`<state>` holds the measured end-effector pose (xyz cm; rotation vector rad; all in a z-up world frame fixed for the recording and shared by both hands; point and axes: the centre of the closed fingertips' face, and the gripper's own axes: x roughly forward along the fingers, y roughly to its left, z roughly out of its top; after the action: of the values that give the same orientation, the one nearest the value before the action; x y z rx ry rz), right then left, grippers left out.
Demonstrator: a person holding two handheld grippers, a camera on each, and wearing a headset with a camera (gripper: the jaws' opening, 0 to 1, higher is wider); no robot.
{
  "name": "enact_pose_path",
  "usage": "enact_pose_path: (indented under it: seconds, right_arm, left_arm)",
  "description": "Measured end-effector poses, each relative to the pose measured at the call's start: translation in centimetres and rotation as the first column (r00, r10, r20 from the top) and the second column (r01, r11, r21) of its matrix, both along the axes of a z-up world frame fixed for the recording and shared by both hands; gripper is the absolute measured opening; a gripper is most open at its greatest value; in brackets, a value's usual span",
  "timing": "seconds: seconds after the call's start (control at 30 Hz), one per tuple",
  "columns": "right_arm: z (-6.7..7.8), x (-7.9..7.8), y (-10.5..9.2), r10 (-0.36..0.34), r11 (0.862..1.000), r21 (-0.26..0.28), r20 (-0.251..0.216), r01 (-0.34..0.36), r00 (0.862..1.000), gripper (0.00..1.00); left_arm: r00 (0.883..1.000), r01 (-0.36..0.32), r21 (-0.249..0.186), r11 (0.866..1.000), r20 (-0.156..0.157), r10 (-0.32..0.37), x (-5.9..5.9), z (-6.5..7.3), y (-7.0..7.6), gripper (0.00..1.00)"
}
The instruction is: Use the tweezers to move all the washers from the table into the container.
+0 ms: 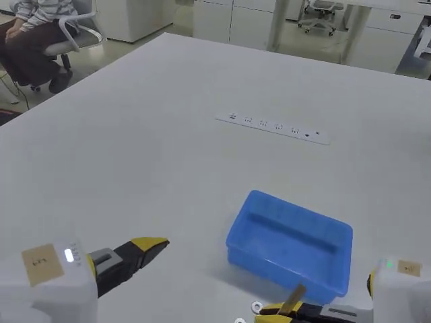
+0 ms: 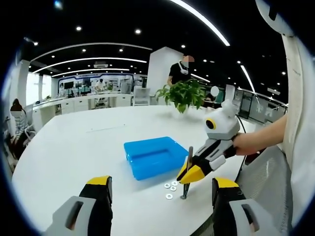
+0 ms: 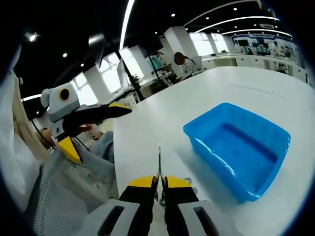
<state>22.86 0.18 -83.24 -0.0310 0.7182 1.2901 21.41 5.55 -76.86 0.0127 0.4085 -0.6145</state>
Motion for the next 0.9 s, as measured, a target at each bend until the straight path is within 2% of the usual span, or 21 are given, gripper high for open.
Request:
enact_pose_path:
  seconds: [0.03, 0.17, 0.3, 0.37, 0.57, 0.63, 0.8, 0.9]
  right_arm:
    - [-0.1, 0.0, -0.1, 0.006, 1.0, -0.014, 0.029, -0.006, 1.0, 0.04]
    - [-0.2, -0.7, -0.1, 0.05, 0.998, -0.046, 0.074, -0.047, 0.996, 0.04]
    - [-0.1, -1.1, 0.0, 0.073, 0.996, -0.053, 0.111, -0.068, 0.991, 0.04]
    - [0.0, -1.2, 0.0, 0.09, 0.995, -0.065, 0.15, -0.081, 0.985, 0.04]
    - [-0.2, -1.1, 0.1, 0.085, 0.995, -0.065, 0.155, -0.076, 0.984, 0.04]
    - [-0.2, -1.0, 0.2, 0.067, 0.997, -0.052, 0.129, -0.061, 0.989, 0.04]
    - [-0.2, -1.5, 0.3, 0.086, 0.995, -0.068, 0.151, -0.077, 0.985, 0.04]
    - [-0.3, -1.7, 0.3, 0.117, 0.99, -0.101, 0.212, -0.098, 0.97, 0.04]
  left_arm:
    - [1.0, 0.0, 0.001, 1.0, -0.001, 0.0, 0.0, 0.0, 0.0, 0.85]
    - [1.0, 0.005, 0.003, 1.0, 0.002, -0.005, 0.0, 0.0, -0.1, 0.85]
    - [1.0, 0.006, 0.005, 1.0, 0.007, -0.006, 0.0, 0.0, -0.1, 0.85]
    - [1.0, 0.004, 0.004, 1.0, 0.01, -0.004, 0.0, 0.0, -0.1, 0.85]
    - [1.0, 0.007, 0.0, 1.0, 0.015, -0.007, 0.0, 0.1, -0.1, 0.85]
    - [1.0, 0.009, -0.001, 1.0, 0.016, -0.009, 0.0, 0.1, -0.1, 0.85]
    - [1.0, 0.008, -0.002, 1.0, 0.025, -0.008, 0.0, 0.3, 0.0, 0.85]
    - [1.0, 0.009, -0.01, 1.0, 0.023, -0.009, 0.0, 0.3, -0.1, 0.87]
